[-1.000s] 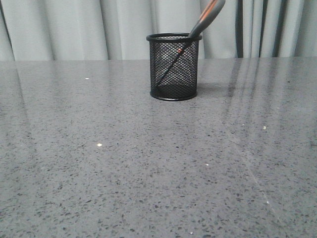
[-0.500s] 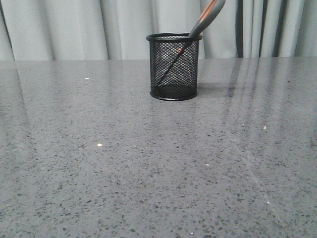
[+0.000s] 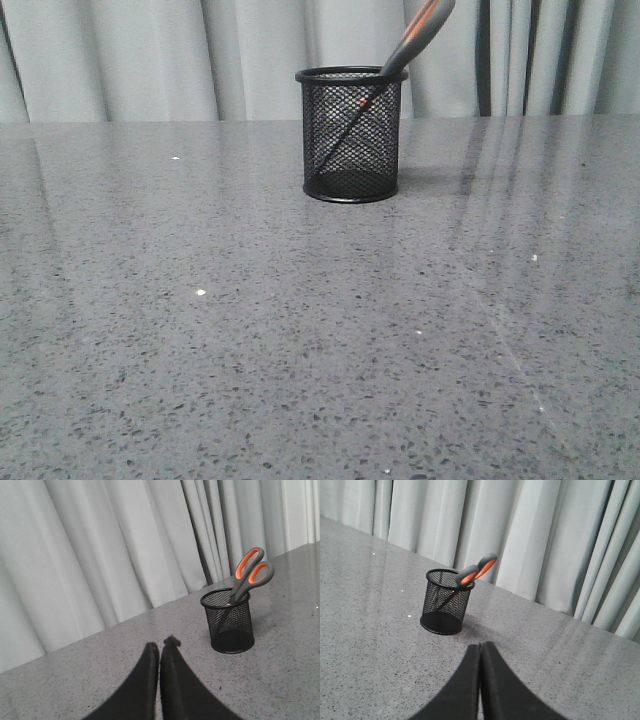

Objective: Put scissors into bucket

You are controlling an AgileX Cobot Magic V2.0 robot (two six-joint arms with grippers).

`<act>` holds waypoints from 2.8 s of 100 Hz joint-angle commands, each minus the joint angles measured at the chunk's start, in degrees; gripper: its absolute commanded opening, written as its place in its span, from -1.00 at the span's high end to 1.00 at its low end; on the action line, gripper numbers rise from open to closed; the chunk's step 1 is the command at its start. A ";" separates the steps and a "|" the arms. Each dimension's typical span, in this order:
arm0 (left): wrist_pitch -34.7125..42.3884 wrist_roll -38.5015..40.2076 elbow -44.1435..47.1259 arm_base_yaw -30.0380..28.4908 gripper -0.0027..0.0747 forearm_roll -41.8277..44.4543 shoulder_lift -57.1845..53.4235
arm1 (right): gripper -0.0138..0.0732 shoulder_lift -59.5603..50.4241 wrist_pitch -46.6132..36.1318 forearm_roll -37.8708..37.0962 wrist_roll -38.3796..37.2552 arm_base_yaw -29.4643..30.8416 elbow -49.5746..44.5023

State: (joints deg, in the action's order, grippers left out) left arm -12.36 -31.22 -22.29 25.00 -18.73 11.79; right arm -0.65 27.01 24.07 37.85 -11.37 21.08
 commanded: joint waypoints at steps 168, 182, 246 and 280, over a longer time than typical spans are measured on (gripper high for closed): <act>-5.92 28.85 24.53 -17.87 0.98 23.69 -13.48 | 0.79 -0.73 -4.22 0.99 -0.04 0.15 1.21; -5.92 28.85 24.53 -17.87 0.98 23.69 -13.48 | 0.79 -0.73 -4.22 0.99 -0.04 0.15 1.21; -5.92 28.85 24.53 -17.87 0.98 23.69 -13.48 | 0.79 -0.73 -4.32 0.99 -0.04 0.15 0.67; -5.92 28.85 24.53 -17.87 0.98 23.69 -13.48 | 0.79 -0.73 -8.23 0.23 -4.42 0.15 -7.08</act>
State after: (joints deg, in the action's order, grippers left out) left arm -19.93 -2.32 0.00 7.27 5.70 -0.11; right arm -0.75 25.90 24.21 37.05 -11.37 15.02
